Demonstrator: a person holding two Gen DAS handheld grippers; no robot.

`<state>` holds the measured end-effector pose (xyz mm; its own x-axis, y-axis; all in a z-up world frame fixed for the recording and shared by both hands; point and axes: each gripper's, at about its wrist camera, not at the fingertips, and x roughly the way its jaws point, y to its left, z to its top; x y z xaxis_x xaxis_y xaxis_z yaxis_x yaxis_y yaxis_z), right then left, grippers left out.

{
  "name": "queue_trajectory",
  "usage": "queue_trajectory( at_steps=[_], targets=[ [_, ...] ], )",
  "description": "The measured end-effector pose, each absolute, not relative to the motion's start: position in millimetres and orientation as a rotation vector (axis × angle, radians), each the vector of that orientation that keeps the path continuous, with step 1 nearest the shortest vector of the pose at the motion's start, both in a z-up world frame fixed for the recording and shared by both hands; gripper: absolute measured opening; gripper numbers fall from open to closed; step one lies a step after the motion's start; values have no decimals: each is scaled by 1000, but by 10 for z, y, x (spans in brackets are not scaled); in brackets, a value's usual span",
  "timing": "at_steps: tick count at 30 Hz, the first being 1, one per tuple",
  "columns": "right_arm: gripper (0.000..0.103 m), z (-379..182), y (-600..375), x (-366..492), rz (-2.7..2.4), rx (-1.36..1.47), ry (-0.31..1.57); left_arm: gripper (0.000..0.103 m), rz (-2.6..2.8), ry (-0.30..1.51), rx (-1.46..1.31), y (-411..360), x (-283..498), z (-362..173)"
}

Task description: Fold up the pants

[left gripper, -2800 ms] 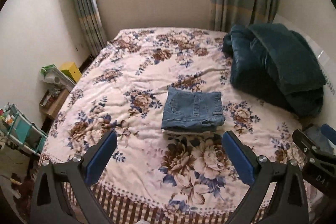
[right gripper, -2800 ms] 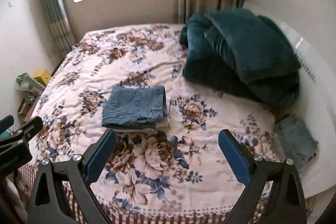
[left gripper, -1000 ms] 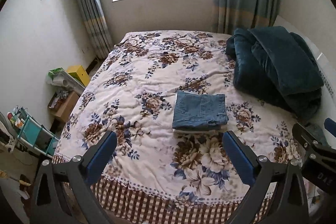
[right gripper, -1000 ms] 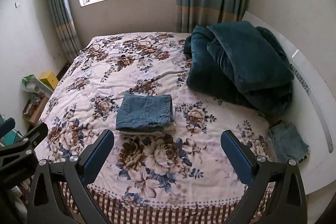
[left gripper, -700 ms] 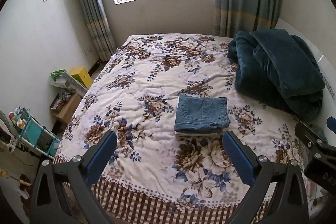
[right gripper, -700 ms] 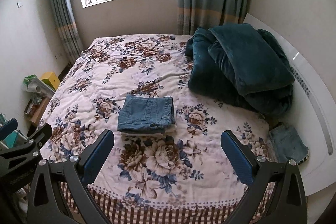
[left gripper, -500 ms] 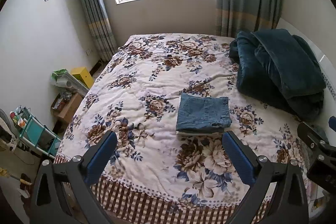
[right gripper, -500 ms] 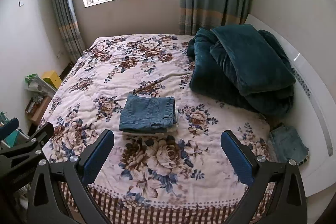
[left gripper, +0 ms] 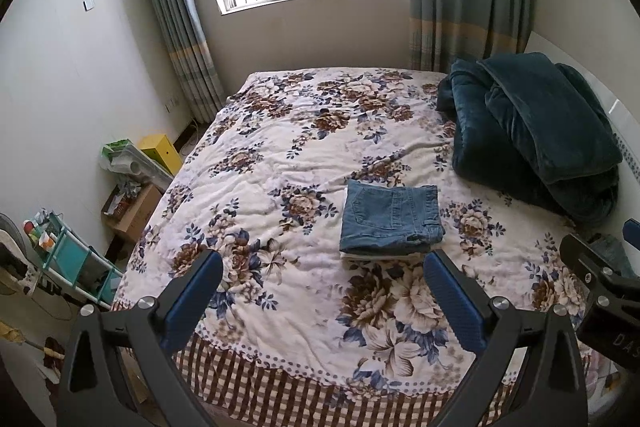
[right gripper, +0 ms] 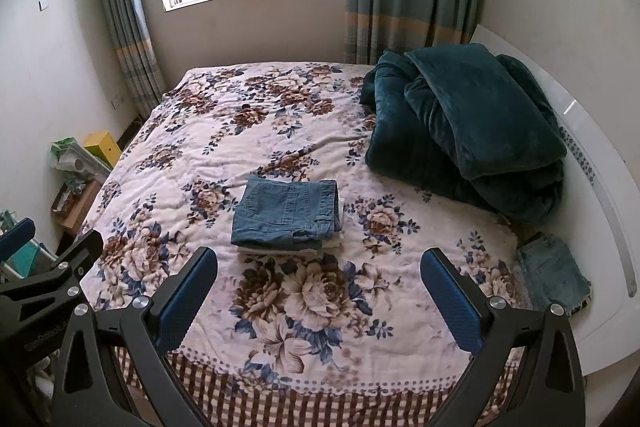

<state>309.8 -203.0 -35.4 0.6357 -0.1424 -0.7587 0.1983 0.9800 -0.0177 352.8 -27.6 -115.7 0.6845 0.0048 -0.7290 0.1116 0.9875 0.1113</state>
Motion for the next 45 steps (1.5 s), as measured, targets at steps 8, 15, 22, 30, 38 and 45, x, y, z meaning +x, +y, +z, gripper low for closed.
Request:
queue_trajectory(
  at_steps=[8, 15, 22, 30, 38, 45],
  targets=[
    [103, -368, -2017, 3082, -197, 69, 868, 103, -61, 811, 154, -277, 3542, -1157],
    [103, -374, -2016, 3081, -199, 69, 870, 103, -59, 805, 152, -262, 3547, -1133],
    [103, -414, -2005, 3041, -188, 74, 877, 103, -58, 805, 150, -271, 3530, -1111],
    [103, -434, -1988, 3016, -187, 81, 875, 103, -49, 798, 157, -284, 3538, -1087],
    [103, -431, -2004, 3037, -183, 80, 875, 103, -48, 794, 161, -288, 3540, -1067],
    [103, -426, -1996, 3037, -182, 82, 876, 103, -52, 791, 159, -298, 3533, -1040]
  ],
)
